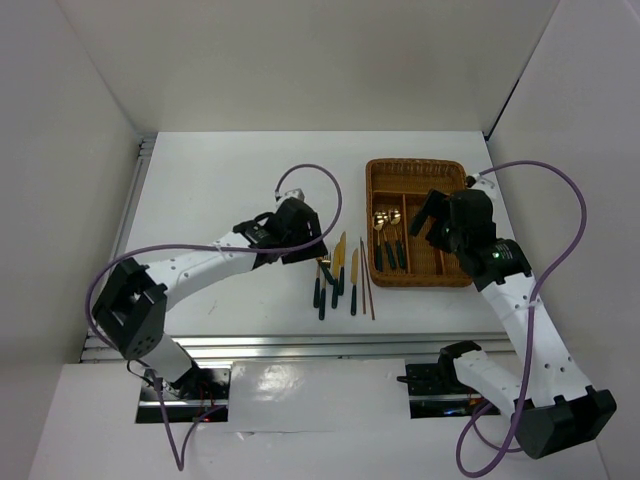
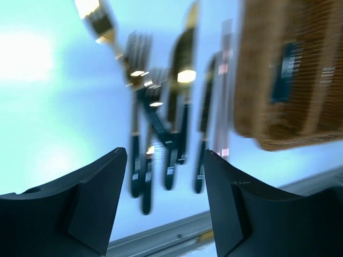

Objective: Sort the eating utensils into containers

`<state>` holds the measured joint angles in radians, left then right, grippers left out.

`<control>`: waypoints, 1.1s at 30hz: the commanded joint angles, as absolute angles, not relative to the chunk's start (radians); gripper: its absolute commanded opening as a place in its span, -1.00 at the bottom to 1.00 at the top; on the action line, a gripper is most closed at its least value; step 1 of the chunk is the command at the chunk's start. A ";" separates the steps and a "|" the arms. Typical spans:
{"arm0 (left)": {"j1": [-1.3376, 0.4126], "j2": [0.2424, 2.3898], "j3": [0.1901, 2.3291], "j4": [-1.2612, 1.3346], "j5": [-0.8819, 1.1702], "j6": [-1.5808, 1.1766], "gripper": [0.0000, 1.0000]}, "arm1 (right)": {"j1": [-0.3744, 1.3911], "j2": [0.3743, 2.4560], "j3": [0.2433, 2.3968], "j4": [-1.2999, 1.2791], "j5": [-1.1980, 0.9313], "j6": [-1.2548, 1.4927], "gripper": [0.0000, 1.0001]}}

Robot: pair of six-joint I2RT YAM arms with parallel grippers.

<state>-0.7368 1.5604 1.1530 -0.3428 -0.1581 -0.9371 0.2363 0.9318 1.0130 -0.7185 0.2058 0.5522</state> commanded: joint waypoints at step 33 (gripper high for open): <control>-0.741 1.999 1.367 -0.508 -0.239 -1.057 -0.92 | 0.233 0.853 0.974 -0.706 0.253 0.566 0.98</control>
